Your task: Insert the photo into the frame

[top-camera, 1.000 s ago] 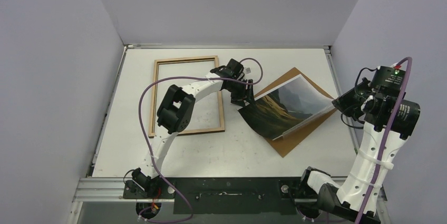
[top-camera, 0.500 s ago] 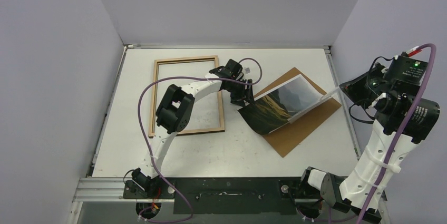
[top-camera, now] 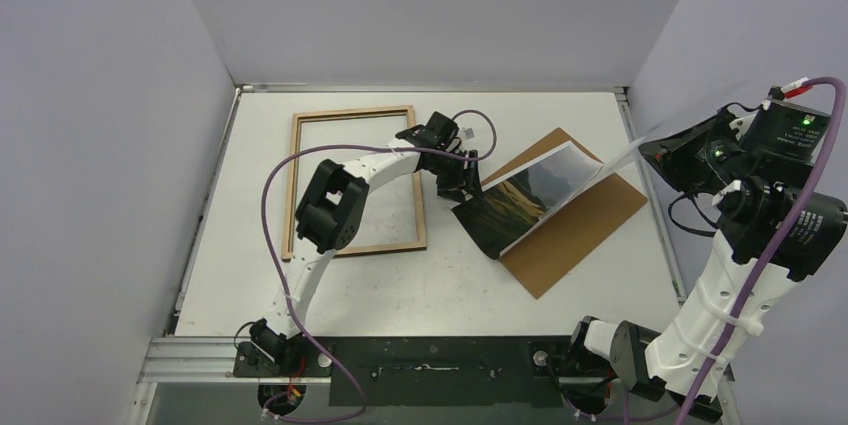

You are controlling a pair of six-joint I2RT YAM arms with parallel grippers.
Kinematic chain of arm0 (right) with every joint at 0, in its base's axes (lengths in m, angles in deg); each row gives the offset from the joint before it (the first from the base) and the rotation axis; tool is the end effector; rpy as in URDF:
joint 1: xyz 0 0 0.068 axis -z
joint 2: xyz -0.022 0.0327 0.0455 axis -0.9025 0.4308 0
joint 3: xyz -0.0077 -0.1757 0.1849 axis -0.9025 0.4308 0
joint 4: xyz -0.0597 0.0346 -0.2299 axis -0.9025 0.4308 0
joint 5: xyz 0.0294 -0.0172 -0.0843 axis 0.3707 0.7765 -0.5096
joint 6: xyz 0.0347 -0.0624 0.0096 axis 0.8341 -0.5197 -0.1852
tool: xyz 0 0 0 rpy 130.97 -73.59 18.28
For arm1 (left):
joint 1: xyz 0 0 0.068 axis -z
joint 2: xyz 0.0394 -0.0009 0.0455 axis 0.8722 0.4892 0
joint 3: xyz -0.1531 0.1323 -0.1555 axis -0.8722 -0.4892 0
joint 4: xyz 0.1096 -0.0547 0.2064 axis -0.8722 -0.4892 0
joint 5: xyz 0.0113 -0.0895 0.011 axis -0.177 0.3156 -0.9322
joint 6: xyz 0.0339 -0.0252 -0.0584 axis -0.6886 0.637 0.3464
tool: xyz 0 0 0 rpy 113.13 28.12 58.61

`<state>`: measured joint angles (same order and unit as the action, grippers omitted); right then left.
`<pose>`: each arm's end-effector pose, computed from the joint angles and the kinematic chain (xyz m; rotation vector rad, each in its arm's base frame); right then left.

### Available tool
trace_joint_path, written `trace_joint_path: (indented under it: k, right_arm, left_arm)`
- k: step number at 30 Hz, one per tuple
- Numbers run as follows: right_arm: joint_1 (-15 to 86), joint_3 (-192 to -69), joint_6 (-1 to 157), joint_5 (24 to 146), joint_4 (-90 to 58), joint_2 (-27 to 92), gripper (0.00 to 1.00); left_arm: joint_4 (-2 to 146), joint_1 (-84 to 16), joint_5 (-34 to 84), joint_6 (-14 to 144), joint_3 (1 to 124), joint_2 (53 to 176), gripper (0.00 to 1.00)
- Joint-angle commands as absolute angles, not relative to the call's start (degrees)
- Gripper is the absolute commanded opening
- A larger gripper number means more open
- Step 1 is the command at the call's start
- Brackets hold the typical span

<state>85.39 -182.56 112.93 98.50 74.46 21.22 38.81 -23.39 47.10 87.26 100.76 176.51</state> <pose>0.1124 -0.0201 0.4920 0.9418 1.9629 0.6019 0.3728 -0.3220 0.1264 0.3011 2.7863 -1.0792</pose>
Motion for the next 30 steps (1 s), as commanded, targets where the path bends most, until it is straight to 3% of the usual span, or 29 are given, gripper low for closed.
trace_joint_path:
  k: [1,21,30]
  right_arm:
    - [85.1,-183.3,114.9,102.9,72.1,20.7,0.00]
    - [85.1,-178.3,124.9,112.4,59.6,19.8,0.00]
    - [85.1,-169.3,122.9,111.2,58.4,16.1,0.00]
  left_arm:
    - [35.8,-24.4,40.8,83.8,98.8,182.6,0.55]
    - [32.5,-28.8,49.0,81.9,103.1,186.5,0.55]
    - [35.2,-31.1,53.4,85.1,101.9,180.9,0.55]
